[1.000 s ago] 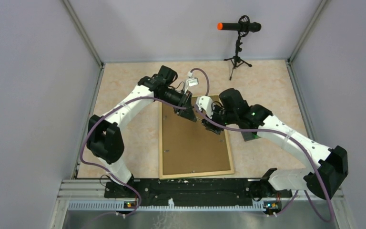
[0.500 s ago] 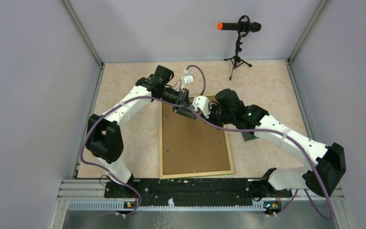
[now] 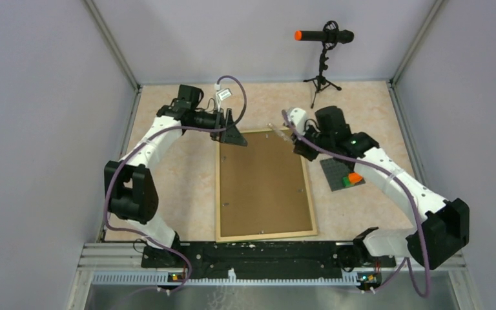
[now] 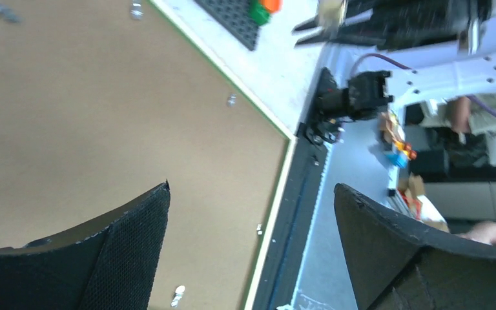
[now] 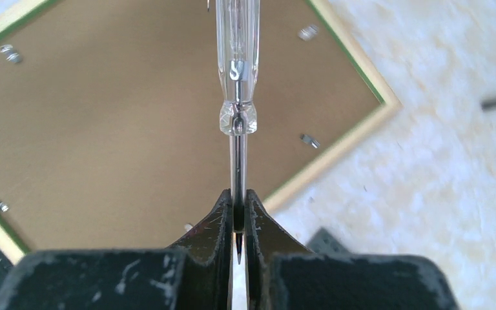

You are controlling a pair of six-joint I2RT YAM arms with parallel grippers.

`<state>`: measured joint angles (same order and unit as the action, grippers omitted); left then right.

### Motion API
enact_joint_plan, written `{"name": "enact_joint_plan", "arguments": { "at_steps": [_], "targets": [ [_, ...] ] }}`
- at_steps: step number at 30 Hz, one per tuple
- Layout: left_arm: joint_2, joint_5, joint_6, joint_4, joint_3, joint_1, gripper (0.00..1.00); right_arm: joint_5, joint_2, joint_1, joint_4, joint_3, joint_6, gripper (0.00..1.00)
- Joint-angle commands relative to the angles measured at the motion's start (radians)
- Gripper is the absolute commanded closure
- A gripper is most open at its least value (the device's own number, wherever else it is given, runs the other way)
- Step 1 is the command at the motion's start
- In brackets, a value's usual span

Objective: Take the photo out of the frame

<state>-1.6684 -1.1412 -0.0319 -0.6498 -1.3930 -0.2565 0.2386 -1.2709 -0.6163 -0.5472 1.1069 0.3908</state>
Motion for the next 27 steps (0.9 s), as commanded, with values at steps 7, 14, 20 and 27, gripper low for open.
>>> {"name": "enact_joint_plan", "arguments": {
  "at_steps": [7,14,20,27],
  "targets": [
    [0.203,0.240,0.161,0.007,0.107,0.048,0.01,0.106,0.001,0.387,-0.093,-0.119,-0.059,1.00],
    [0.243,0.282,0.200,0.008,0.166,0.049,0.01,0.116,-0.035,0.446,-0.104,-0.249,-0.030,1.00],
    [0.246,0.289,0.203,0.013,0.181,0.049,0.01,0.125,-0.102,0.438,-0.075,-0.276,-0.013,1.00],
    [0.239,0.298,0.204,0.011,0.181,0.049,0.01,0.118,-0.226,0.432,0.023,-0.277,-0.040,1.00]
  ]
}}
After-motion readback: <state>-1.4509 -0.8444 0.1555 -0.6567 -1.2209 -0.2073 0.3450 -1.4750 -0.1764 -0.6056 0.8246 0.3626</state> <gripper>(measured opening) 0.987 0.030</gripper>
